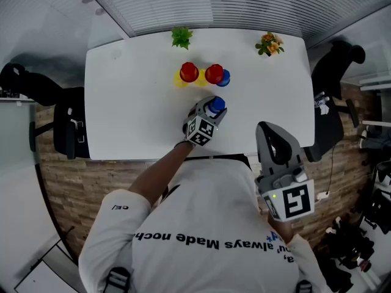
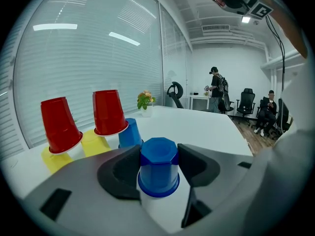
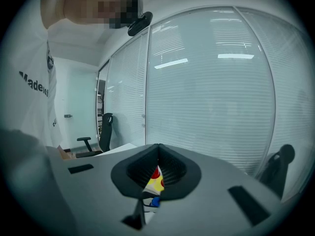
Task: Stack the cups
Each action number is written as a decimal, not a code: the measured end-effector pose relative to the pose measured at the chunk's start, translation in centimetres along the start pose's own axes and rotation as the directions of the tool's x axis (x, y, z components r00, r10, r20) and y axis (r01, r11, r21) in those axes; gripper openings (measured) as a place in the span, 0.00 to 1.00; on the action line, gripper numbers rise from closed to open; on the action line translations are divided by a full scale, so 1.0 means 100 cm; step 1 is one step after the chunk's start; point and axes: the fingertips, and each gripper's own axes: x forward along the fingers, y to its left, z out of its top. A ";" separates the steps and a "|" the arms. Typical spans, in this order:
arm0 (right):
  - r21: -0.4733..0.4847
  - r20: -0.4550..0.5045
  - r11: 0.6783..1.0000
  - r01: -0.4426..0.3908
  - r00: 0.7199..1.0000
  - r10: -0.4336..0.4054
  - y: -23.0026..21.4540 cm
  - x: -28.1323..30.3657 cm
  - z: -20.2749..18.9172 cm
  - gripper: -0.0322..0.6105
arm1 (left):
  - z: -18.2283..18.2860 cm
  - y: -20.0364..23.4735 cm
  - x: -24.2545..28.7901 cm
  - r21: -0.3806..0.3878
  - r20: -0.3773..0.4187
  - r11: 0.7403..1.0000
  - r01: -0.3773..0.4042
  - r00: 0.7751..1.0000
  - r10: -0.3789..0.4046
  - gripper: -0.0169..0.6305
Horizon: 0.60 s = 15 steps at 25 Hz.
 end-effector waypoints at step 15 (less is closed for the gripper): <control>-0.002 0.013 0.999 -0.036 0.999 0.036 0.015 0.006 0.000 0.06 | 0.033 0.004 -0.037 -0.036 0.057 0.999 -0.025 0.998 0.027 0.43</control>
